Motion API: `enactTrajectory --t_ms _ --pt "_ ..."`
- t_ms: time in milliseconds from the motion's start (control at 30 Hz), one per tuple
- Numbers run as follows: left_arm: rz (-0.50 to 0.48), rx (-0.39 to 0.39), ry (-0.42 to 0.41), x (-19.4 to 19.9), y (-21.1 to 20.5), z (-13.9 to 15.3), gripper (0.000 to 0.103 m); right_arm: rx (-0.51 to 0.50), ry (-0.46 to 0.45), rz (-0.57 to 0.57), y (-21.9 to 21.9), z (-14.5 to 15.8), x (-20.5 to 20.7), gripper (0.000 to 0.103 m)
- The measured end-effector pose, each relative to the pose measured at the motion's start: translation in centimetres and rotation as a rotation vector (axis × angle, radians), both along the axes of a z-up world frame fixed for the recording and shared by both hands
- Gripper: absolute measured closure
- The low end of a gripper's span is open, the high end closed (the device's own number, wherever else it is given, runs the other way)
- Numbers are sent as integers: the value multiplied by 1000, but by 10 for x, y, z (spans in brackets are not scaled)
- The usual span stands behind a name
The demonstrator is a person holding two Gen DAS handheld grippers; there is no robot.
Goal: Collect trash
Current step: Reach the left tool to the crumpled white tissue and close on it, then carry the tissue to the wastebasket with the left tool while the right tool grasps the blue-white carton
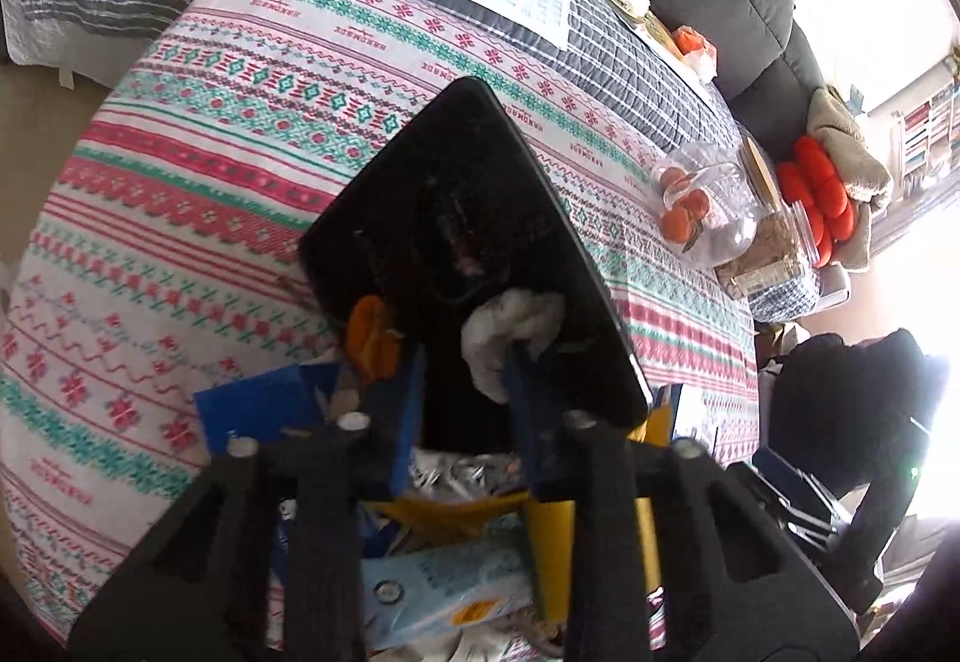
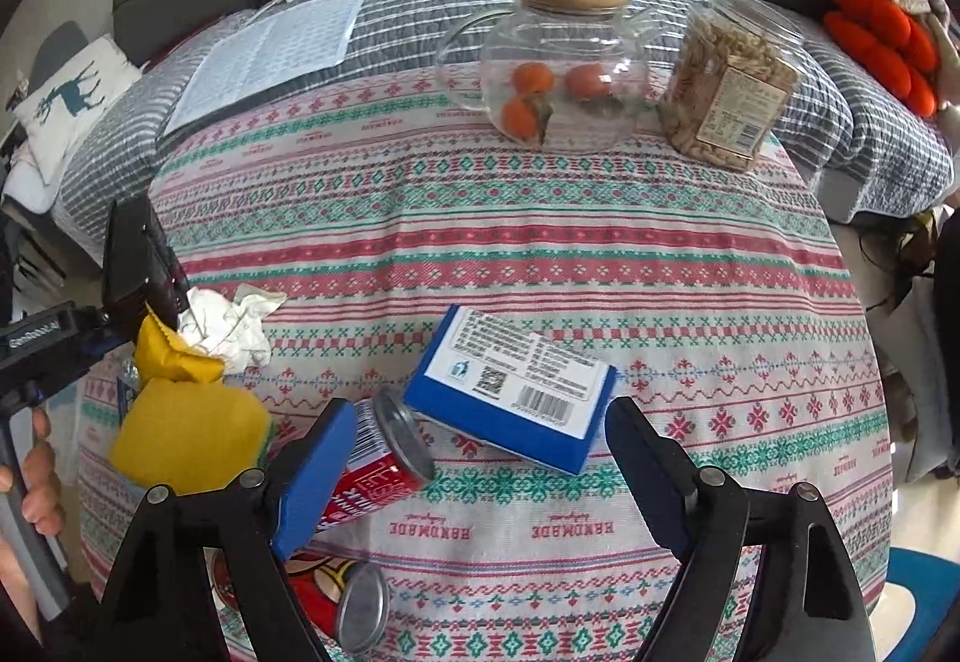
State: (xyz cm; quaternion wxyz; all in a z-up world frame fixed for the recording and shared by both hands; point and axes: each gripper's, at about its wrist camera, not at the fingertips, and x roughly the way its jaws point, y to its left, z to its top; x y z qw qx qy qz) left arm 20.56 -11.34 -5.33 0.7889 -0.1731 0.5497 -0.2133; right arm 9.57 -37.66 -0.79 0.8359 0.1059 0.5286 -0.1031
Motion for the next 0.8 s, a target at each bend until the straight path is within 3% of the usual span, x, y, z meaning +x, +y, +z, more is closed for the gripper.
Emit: enactTrajectory --t_ms 100,267,500,800 --pt "5 11 -35 1 -5 5 97 13 -11 -22 -11 3 -5 19" --pt "-6 9 -75 -1 -9 16 98 50 -5 -72 -34 -2 -13 28" --pt "-16 41 -115 -16 -2 34 98 112 29 -132 -57 -19 -16 28" --pt "-30 94 -147 -35 9 44 98 152 73 -114 -61 -30 -9 28"
